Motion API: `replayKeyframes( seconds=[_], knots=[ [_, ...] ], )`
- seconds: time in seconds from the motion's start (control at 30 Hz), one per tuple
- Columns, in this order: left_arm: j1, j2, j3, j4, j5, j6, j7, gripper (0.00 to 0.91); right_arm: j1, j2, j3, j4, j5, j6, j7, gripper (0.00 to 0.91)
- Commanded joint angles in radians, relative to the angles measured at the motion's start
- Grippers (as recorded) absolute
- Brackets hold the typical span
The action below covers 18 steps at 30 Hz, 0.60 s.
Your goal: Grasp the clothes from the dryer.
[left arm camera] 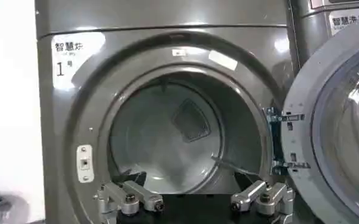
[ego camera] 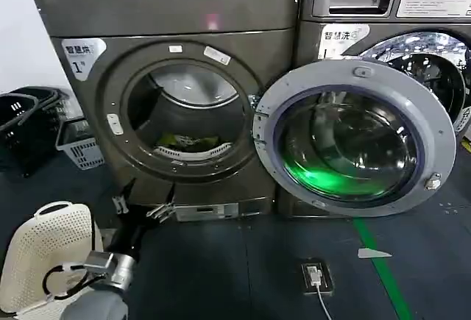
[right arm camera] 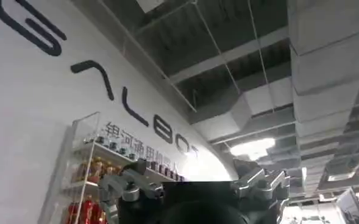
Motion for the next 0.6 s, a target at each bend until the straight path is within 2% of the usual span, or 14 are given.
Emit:
replayKeyframes(
  seconds=[0.03,0.6],
  knots=[
    [-0.004,0.001,0.002,0.004,-0.001,-0.006,0.005,0.907,0.0,-0.001,0.0,0.001,0.002,0.018,-0.003,0.907],
    [-0.02,0.003,0.005,0.013,-0.003,-0.005,0.006,0.907,0.0,0.01,-0.01,0.02,-0.006,0.035,-0.019,0.907]
  ],
)
